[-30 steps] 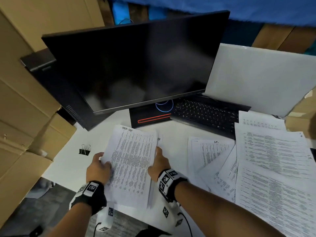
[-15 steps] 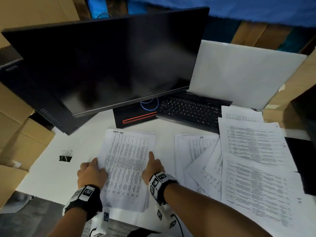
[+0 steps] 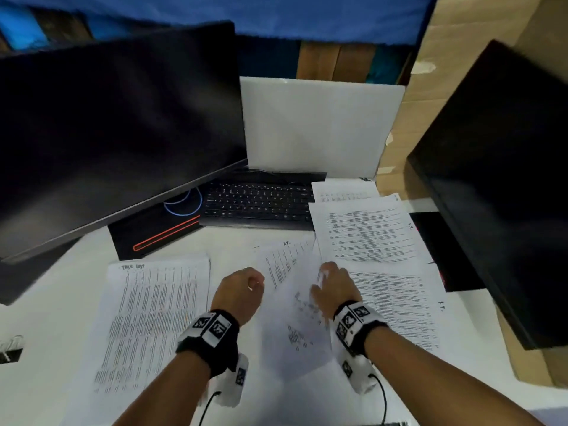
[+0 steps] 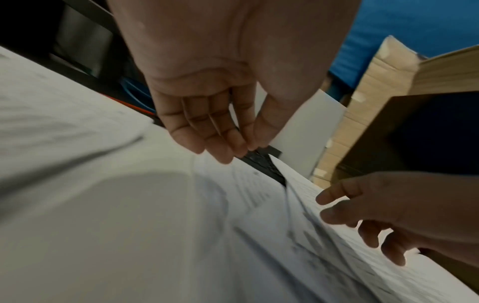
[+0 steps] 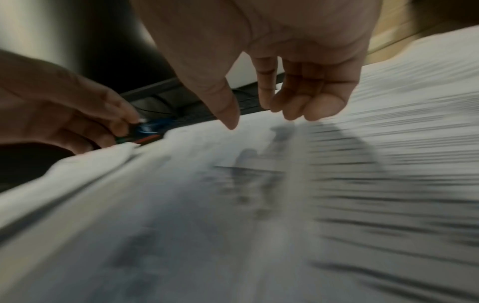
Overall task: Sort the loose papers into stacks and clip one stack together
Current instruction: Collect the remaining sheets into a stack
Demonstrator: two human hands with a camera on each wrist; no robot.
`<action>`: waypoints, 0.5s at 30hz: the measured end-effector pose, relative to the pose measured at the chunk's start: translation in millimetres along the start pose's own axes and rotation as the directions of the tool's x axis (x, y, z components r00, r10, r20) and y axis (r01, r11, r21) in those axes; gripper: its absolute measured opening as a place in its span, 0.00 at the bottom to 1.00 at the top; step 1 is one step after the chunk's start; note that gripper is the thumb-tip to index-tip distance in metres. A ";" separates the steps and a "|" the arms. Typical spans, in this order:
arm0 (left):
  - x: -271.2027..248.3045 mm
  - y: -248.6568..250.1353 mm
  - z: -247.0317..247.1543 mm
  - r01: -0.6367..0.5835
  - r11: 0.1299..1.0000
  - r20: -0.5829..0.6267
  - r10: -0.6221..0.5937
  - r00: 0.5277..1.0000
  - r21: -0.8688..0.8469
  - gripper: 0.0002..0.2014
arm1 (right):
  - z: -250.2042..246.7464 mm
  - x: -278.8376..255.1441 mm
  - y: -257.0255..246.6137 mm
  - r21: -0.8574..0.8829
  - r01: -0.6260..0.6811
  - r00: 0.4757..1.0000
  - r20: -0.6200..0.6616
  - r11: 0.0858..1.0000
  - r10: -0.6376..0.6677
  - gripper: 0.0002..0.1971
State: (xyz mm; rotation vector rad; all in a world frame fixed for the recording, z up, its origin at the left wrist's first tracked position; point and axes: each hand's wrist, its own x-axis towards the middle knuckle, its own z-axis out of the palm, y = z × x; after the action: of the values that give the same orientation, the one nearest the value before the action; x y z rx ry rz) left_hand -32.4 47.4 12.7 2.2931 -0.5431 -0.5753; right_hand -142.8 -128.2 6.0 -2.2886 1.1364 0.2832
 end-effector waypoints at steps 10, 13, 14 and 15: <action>43.1 89.6 92.5 -0.253 0.938 0.346 0.163 0.924 0.235 0.16 | 8.1 -14.3 88.2 -0.123 0.037 0.993 0.112 0.992 -0.023 0.42; 46.8 100.9 116.5 -0.311 0.856 0.378 0.149 0.914 0.413 0.29 | 9.4 -26.7 90.5 -0.149 0.201 0.971 0.162 0.968 -0.176 0.40; 46.5 102.0 122.5 -0.327 0.816 0.384 0.141 0.912 0.477 0.32 | 10.4 -29.3 92.4 -0.150 0.245 0.960 0.178 0.958 -0.218 0.41; 46.2 102.0 127.1 -0.338 0.780 0.389 0.133 0.912 0.526 0.35 | 10.6 -31.1 94.9 -0.142 0.280 0.948 0.195 0.949 -0.250 0.40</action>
State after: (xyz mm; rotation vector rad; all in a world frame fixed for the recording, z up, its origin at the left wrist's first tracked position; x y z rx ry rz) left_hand -85.6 -111.9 -9.3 2.6407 -1.3237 -0.7501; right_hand -235.8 -147.2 -26.7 -2.4742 0.7285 0.4791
